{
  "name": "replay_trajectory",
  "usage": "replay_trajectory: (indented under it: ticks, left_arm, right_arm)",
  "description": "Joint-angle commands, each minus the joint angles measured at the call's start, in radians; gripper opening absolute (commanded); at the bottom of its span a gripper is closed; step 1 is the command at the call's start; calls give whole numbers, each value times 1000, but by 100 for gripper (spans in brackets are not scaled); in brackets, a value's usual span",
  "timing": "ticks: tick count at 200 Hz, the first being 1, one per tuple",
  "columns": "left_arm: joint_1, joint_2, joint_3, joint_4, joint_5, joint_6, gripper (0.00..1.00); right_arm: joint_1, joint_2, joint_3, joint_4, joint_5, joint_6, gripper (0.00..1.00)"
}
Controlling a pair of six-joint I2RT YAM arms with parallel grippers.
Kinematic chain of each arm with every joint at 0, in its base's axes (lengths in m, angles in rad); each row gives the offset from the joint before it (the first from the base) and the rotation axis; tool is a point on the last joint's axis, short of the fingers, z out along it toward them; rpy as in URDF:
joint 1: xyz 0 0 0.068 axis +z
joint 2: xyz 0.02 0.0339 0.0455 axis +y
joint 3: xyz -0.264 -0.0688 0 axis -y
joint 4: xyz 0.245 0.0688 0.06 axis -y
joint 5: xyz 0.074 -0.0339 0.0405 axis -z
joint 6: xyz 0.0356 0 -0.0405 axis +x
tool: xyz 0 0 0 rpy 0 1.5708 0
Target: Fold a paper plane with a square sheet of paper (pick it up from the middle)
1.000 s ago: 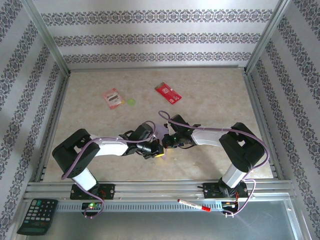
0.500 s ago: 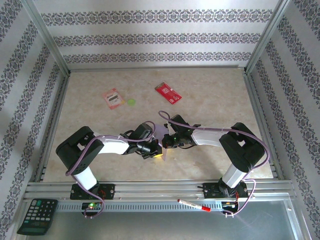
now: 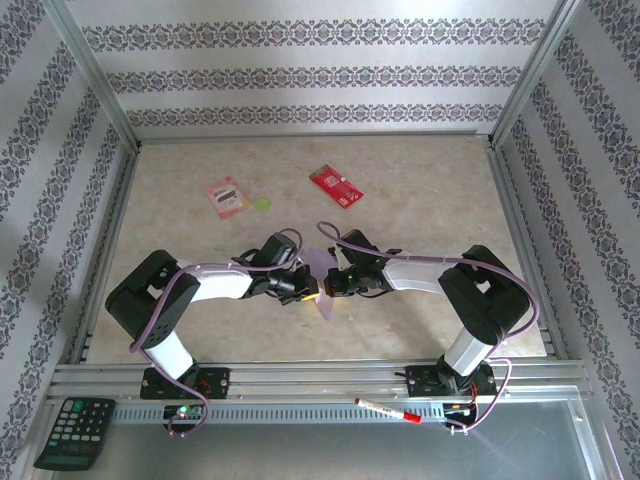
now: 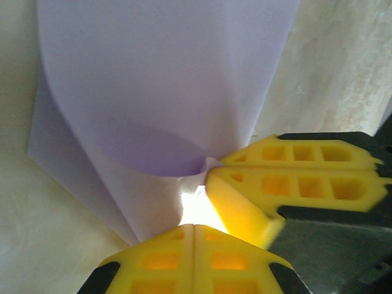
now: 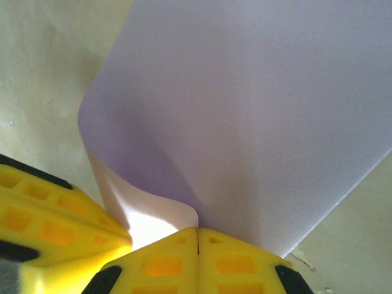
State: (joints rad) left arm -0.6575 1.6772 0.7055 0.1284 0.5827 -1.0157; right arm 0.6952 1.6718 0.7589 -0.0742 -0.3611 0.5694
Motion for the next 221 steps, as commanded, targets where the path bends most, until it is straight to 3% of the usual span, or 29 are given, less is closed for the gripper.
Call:
replay_trajectory:
  ticks: [1,68,145,221]
  left_arm:
    - [18,25,13,-57,11,46,0]
    - [25,-36,63,-134,14,86,0]
    - [60,57,58,-126,4,113,0]
    - [95,13,116,-207,2,160,0]
  right_arm:
    - [-12,40,-46,-123,60,-25,0]
    - [-17,40,-44,-127,61,-29,0]
    - [-16,43,-42,-125,56,-28,0]
    - [-21,39,-36,-133,57,-36,0]
